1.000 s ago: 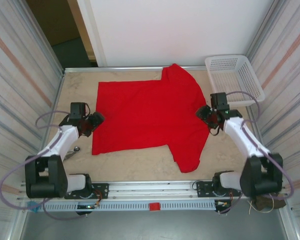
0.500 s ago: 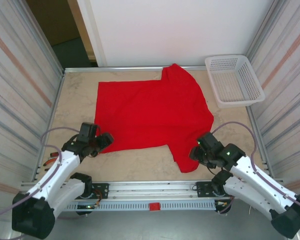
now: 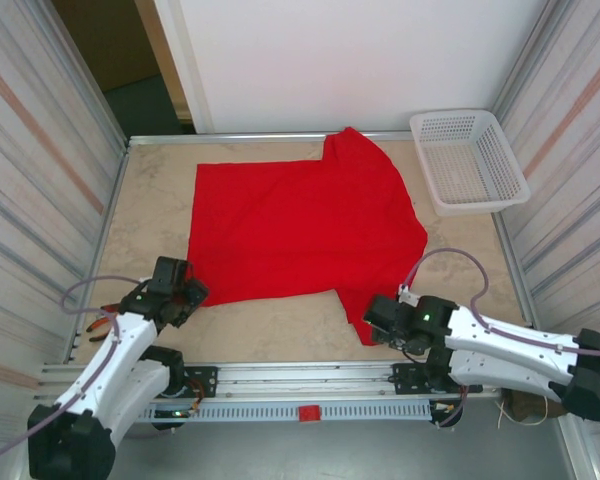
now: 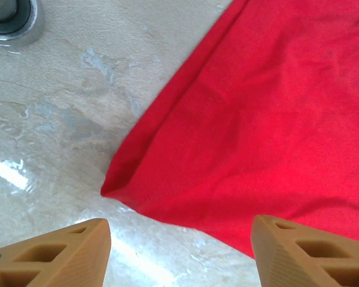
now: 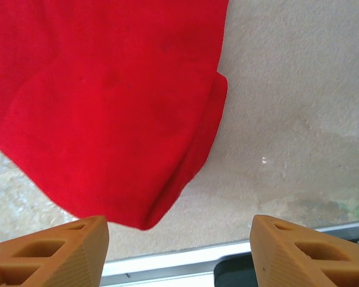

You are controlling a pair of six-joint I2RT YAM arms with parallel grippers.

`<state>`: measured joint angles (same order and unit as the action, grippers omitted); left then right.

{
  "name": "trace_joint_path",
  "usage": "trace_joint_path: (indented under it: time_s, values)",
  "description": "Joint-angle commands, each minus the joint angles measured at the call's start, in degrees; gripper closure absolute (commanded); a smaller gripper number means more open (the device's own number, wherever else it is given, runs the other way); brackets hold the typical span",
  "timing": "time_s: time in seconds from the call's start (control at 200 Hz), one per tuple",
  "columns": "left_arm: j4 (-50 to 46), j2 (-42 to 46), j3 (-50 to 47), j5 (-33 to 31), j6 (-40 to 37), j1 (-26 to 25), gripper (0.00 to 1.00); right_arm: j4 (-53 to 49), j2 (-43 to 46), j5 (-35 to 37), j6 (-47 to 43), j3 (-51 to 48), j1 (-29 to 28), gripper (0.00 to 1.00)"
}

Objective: Fold the inside-out t-shirt

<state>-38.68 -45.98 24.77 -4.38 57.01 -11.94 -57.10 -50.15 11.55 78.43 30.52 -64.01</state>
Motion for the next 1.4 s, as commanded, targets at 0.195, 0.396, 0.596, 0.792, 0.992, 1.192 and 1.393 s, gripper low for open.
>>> trace_joint_path:
  time_s: [0.195, 0.396, 0.596, 0.792, 0.992, 1.192, 1.393]
  values:
    - [3.8, -5.7, -0.5, 0.8, -6.7, 2.8, 0.4, 7.8, -3.2, 1.7, 0.1, -2.6, -0.9, 0.45]
    - [3.5, -5.0, -2.0, -0.3, -5.3, 3.0, 0.39, 9.1, -4.5, 0.6, 0.0, -3.4, -0.9, 0.44]
    - [4.1, -6.0, -2.8, -0.1, -4.9, 3.1, 0.39, 11.4, -8.2, 0.3, -0.4, -3.9, -0.8, 0.43]
    - [5.9, -6.7, -3.4, 1.0, -4.6, 3.1, 0.52, 12.6, -10.0, 0.6, -0.8, -4.2, -0.2, 0.54]
    - [6.3, -6.7, -3.4, 0.4, -4.6, 3.1, 0.86, 12.7, -8.5, 0.5, -1.8, -4.4, 0.6, 1.0]
    - [3.4, -4.4, 0.6, -0.1, -7.4, 3.1, 1.0, 5.3, -0.1, 2.8, -3.1, 1.2, 1.5, 1.0]
    - [-2.3, -0.4, 4.7, 0.3, -9.6, 3.2, 1.0, -2.6, 6.5, 3.8, -3.4, 7.6, 2.6, 1.0]
